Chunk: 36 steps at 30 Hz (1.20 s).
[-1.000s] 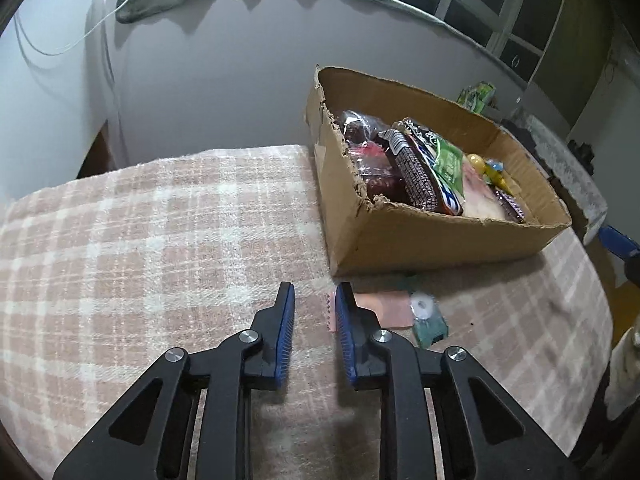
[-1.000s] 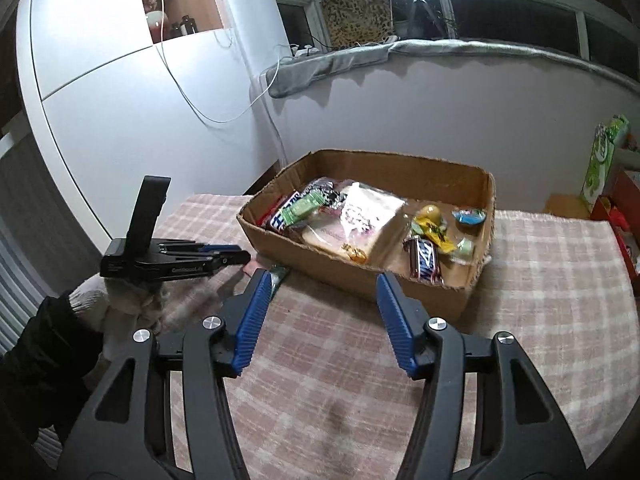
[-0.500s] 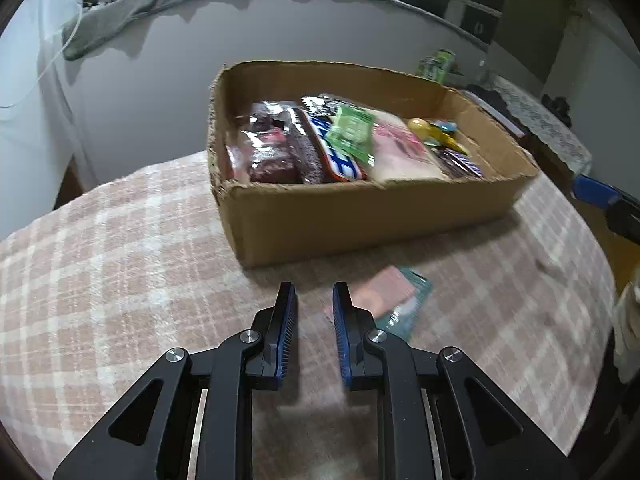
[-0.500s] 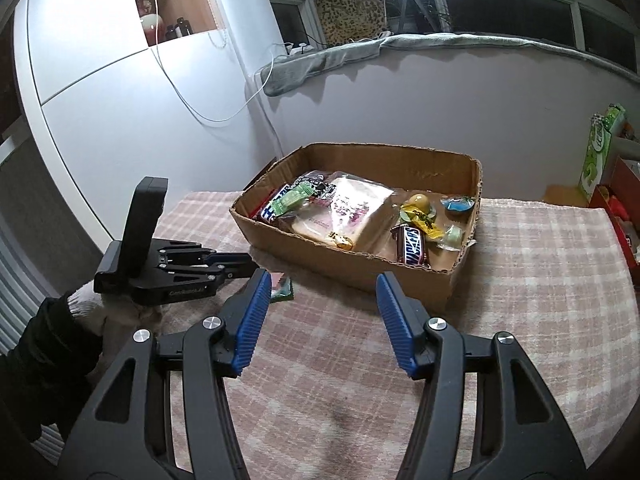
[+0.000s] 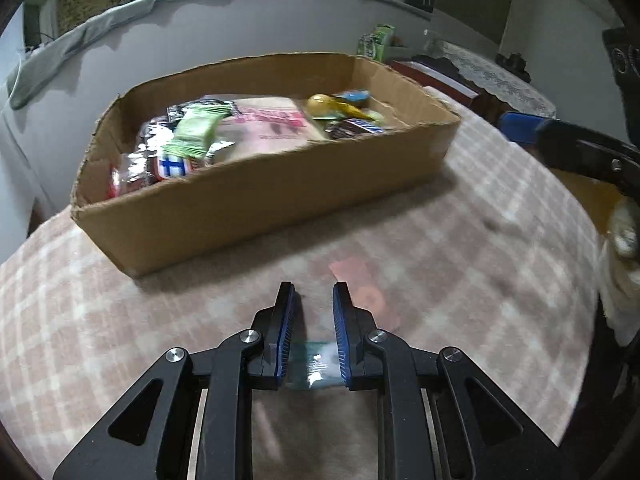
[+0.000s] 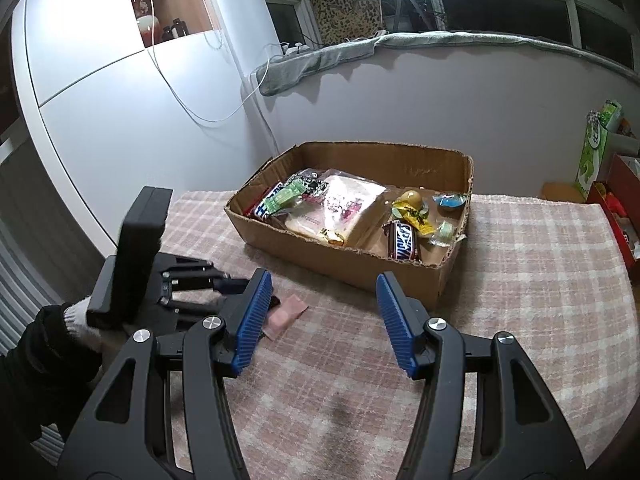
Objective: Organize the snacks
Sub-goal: 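Move the left gripper over the green candy while the right approaches the pink candy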
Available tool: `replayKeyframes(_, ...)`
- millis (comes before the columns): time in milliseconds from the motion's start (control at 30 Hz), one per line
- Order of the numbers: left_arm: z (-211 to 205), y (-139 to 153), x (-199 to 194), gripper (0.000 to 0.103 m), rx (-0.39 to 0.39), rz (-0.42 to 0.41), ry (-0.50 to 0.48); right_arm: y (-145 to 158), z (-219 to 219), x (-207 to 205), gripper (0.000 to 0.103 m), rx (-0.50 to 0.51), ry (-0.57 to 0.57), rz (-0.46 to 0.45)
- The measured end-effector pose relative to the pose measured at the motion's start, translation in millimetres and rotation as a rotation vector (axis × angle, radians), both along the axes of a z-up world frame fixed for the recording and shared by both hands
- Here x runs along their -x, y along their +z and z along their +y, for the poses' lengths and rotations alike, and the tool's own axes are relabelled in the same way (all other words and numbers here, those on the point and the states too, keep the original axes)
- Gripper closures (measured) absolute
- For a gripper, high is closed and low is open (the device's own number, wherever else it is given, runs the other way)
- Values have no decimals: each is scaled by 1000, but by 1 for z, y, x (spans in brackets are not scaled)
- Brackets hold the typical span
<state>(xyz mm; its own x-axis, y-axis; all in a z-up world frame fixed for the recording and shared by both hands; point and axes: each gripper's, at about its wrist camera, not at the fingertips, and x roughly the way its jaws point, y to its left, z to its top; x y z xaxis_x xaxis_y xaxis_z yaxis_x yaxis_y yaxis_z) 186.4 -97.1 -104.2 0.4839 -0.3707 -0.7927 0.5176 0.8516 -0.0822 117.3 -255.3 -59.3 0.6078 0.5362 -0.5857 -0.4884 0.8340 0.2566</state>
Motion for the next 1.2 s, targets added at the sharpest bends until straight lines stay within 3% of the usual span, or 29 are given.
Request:
replayKeyframes(133,15,13,11,87,37,-26,60,-6,0,-1,45,12,24,25)
replayKeyframes(300,30,18,30,87,158,6,97,-16,11,-6,45,39,45,62)
replayKeyframes(333,23,19,33,81,166,8,83,-18,15,-7,45,53,43,65)
replayKeyframes(533,-3,17,29,72,86,-33,91,-23,21,-16,45,51,8,93)
replayKeyframes(633,-18,13,25,71,-48,-107,102,-25,21,-19,45,52,-8,99)
replayKeyframes(833,-12,-4,40,71,-159,-112,73,-27,25,-20,45,56,-6,109)
replayKeyframes(1133,23,2,48,71,-149,-110,147,-32,50,-16,45,111,46,110)
replayKeyframes(1200,31,7,48,71,-86,-92,167,-36,57,-17,45,132,54,116)
